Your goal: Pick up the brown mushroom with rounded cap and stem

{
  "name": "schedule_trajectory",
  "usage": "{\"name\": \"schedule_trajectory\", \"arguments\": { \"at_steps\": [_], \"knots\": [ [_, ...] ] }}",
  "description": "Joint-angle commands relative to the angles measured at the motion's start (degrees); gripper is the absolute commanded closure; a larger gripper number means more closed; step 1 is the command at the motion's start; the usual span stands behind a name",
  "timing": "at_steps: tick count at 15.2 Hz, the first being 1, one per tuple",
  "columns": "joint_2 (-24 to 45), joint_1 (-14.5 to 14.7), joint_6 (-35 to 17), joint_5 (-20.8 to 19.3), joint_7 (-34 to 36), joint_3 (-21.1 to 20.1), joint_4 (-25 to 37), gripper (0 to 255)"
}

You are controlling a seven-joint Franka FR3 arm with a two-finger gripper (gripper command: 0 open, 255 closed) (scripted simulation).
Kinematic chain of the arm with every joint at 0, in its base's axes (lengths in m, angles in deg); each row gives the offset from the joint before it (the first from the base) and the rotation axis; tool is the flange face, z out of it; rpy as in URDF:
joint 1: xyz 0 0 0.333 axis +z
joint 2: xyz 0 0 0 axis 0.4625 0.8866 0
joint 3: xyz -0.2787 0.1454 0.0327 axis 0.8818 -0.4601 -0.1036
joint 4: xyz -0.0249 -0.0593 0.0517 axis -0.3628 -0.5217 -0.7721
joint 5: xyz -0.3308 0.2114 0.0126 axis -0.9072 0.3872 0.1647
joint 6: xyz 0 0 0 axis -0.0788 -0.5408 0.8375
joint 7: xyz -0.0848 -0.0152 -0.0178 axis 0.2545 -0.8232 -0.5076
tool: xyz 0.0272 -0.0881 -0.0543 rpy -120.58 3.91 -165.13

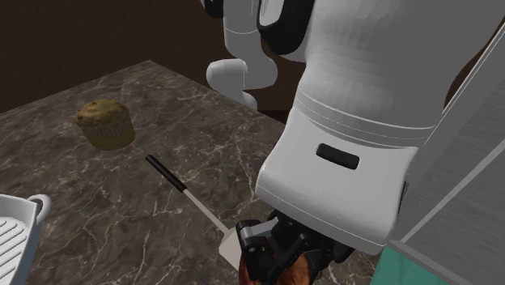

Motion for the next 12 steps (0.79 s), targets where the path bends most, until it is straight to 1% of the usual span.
{"name": "schedule_trajectory", "arguments": {
  "at_steps": [1, 7, 12],
  "knots": [
    [0.02, -0.02, -0.04, 0.0, 0.0, 0.02, -0.06, 255],
    [-0.02, 0.01, -0.04, -0.02, 0.05, 0.0, -0.12, 255],
    [0.96, 0.18, 4.18, 0.11, -0.71, -0.04, 5.15, 255]
  ]
}}
